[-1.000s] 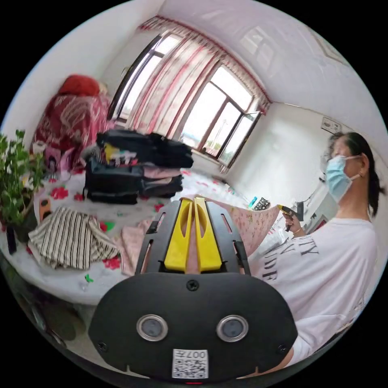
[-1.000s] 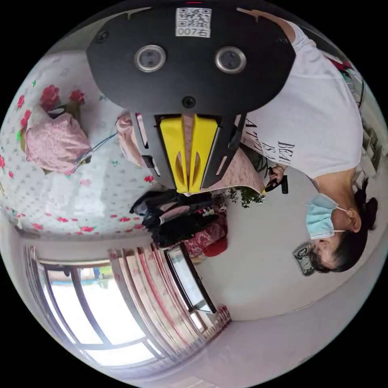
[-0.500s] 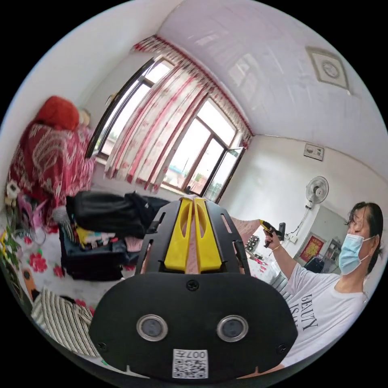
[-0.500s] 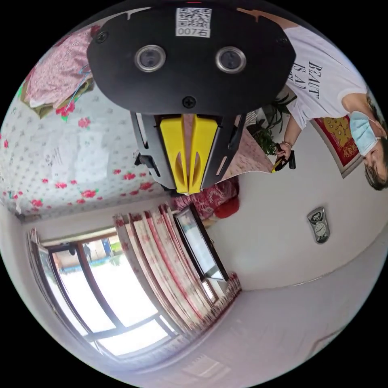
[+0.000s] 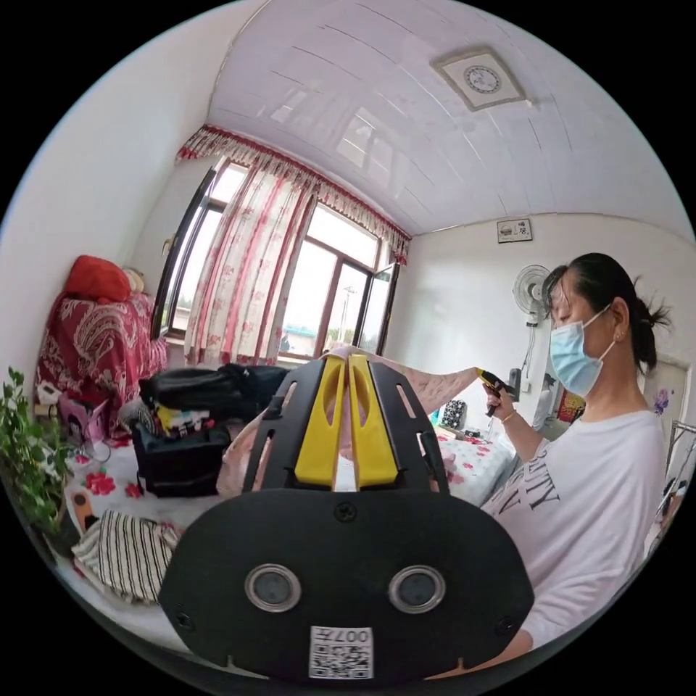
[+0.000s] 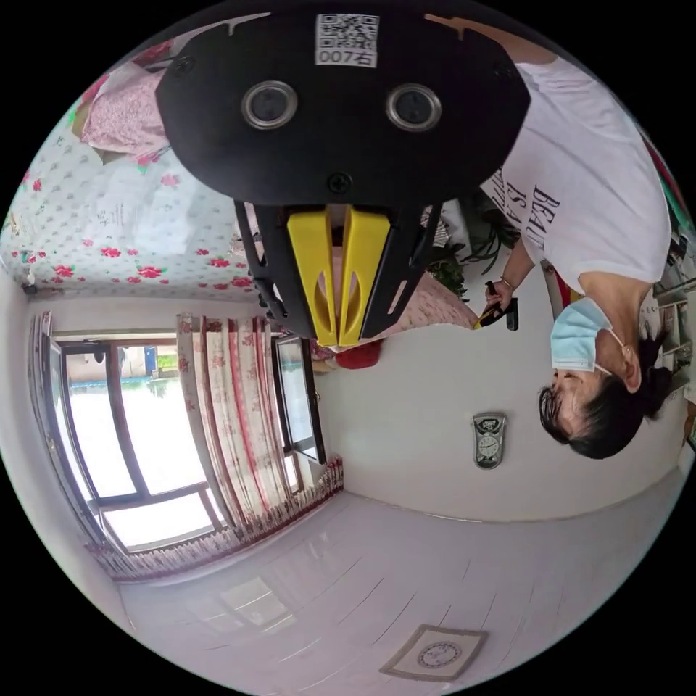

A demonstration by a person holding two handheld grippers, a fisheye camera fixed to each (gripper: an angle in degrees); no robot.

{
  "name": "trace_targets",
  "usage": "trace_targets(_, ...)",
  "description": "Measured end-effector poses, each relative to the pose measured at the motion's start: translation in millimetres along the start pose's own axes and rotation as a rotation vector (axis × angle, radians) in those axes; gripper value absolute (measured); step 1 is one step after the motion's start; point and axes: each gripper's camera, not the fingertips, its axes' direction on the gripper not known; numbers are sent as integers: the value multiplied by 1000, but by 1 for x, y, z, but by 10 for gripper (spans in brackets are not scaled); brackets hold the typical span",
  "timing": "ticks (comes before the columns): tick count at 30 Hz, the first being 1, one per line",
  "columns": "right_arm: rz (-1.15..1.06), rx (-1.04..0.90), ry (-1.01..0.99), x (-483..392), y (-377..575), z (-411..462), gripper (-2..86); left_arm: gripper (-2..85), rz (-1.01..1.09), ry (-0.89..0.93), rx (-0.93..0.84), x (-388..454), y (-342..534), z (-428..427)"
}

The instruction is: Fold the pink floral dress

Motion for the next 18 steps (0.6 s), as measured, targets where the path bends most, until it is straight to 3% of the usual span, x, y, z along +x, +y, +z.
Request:
trace_targets(9, 326, -447, 132, 9, 196, 9, -2, -10, -435, -176, -304, -43, 214, -23)
trace_targets(13, 553, -497, 90, 37, 257, 15, -3, -10, -655, -173, -368, -81, 276, -28)
trace_targets(18, 660, -447, 67, 71, 277, 23, -3, -10, -726, -178, -364, -122, 291, -20)
